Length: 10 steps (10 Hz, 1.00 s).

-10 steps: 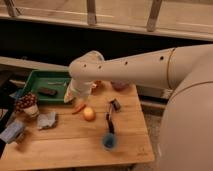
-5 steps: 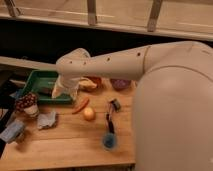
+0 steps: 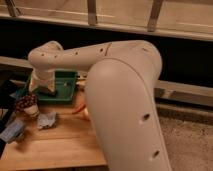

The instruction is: Place grapes in purple bowl

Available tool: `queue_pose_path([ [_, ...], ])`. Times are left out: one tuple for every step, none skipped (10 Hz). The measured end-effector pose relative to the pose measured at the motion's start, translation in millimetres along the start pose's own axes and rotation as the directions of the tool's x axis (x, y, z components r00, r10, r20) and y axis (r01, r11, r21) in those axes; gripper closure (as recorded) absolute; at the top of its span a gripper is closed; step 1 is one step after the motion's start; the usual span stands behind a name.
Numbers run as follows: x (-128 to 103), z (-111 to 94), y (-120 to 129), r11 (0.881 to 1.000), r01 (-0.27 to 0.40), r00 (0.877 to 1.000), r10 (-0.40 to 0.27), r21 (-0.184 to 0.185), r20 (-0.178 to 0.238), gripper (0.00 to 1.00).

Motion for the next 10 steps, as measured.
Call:
queue_pose_path([
  [-11, 8, 24, 0.999, 0.030, 1.000, -0.030, -0.032, 0.006, 0.36],
  [-20, 13, 40, 0.997, 0.051, 0.999, -0.050, -0.060, 0.014, 0.36],
  [-23, 14, 44, 0.996, 0.057, 0.998, -0.056, -0.068, 0.018, 0.36],
  [-23, 14, 44, 0.996, 0.056, 0.998, -0.055, -0.068, 0.018, 0.36],
  [-23, 14, 44, 0.996, 0.056, 0.998, -0.055, -0.068, 0.018, 0.36],
  [-22, 15, 43, 0.996, 0.057, 0.998, -0.056, -0.067, 0.017, 0.36],
  [-19, 15, 42, 0.996, 0.055, 0.998, -0.054, -0.066, 0.016, 0.36],
  [-11, 23, 41, 0.996, 0.049, 0.999, -0.048, -0.068, 0.013, 0.36],
  [-2, 34, 44, 0.996, 0.048, 0.999, -0.048, -0.076, 0.003, 0.36],
  [9, 50, 47, 0.995, 0.051, 0.998, -0.052, -0.083, -0.016, 0.36],
])
